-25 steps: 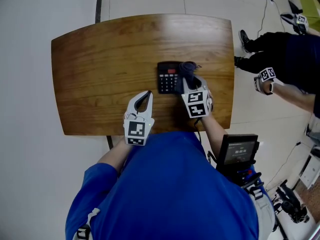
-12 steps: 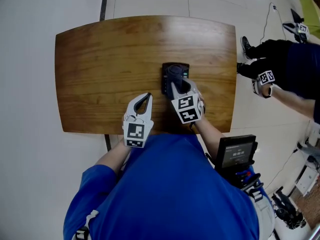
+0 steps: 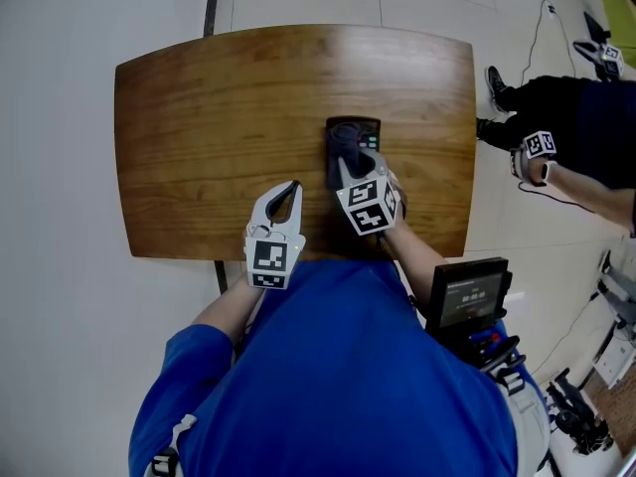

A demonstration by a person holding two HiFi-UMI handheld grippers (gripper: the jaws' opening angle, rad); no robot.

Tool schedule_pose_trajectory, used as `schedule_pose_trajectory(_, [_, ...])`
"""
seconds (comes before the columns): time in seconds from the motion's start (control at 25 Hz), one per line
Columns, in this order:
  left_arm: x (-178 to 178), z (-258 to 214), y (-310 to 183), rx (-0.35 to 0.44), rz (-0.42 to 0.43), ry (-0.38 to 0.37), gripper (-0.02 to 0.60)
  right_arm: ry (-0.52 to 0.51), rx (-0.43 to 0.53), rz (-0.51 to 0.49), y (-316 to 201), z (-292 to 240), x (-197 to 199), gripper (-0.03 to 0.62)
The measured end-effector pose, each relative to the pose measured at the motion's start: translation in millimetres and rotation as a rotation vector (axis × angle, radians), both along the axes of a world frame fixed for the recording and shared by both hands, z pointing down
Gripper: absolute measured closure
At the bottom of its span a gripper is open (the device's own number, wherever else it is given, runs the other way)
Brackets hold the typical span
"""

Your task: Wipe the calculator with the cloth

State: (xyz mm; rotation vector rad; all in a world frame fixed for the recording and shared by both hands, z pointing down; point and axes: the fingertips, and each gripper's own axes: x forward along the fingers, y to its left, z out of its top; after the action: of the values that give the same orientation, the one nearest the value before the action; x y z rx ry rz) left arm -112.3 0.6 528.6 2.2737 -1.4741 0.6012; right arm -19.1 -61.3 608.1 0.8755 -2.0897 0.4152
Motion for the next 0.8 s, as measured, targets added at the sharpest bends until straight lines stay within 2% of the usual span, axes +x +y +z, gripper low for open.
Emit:
schedule_pose_trajectory(0.32, [7, 17, -5, -0.004, 0.037, -0.001, 0.575, 0.037, 0.001, 0.072, -6, 14, 38, 0.500])
schedule_pose_trajectory(0.64, [8, 26, -3, -0.011, 0.031, -0.001, 0.575, 0.072, -0.003, 0.144, -8, 24, 76, 0.500])
schedule_pose_trajectory(0.8, [6, 27, -1, -0.014, 0.020, 0.005, 0.575, 0.068, 0.006, 0.149, -9, 21, 77, 0.500])
